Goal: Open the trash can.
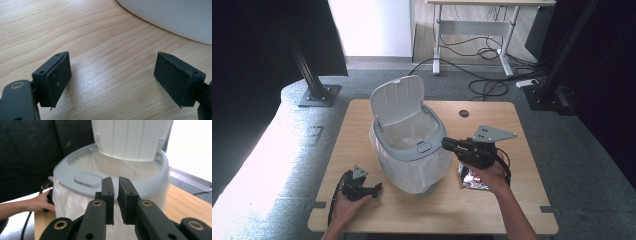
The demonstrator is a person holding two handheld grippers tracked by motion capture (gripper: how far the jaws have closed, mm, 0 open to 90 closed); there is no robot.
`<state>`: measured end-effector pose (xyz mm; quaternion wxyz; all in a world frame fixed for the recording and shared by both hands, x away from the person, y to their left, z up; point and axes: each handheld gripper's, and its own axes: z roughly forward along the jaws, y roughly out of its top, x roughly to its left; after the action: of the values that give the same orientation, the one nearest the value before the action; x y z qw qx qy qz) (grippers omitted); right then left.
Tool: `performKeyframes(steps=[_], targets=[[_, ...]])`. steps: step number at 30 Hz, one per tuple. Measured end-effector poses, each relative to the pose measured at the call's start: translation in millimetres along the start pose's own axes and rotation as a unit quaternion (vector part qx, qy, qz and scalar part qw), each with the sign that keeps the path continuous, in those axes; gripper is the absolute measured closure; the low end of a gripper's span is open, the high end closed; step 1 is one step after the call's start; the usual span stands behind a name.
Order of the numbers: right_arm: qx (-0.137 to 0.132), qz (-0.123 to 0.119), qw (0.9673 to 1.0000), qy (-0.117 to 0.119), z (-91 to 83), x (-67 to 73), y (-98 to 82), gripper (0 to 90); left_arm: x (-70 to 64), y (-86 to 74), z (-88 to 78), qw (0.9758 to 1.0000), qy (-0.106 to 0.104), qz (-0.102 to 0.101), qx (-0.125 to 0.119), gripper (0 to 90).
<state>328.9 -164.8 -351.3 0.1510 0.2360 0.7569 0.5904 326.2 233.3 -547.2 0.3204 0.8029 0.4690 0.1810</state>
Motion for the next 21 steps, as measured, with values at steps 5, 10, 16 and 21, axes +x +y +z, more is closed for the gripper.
performKeyframes(steps=[5, 10, 16, 21], targets=[[-0.001, 0.003, 0.9995, -0.03, -18.1, -7.5, -20.5, 72.5, -0.2, -0.1, 0.0, 1.0, 0.0, -0.001, -0.001, 14.3], [0.007, 0.005, 0.9986, -0.052, -28.0, -12.2, -46.9, 59.8, -0.1, -0.1, 0.0, 1.0, 0.0, 0.0, 0.0, 14.2], [0.02, 0.02, 0.9967, -0.076, -35.5, -22.4, -80.1, 53.2, -0.2, -0.2, 0.1, 1.0, 0.0, 0.0, -0.001, 14.2], [0.034, 0.039, 0.9947, -0.089, -41.6, -30.7, -102.4, 47.0, -0.2, -0.2, 0.0, 1.0, 0.0, 0.001, 0.0, 14.2]])
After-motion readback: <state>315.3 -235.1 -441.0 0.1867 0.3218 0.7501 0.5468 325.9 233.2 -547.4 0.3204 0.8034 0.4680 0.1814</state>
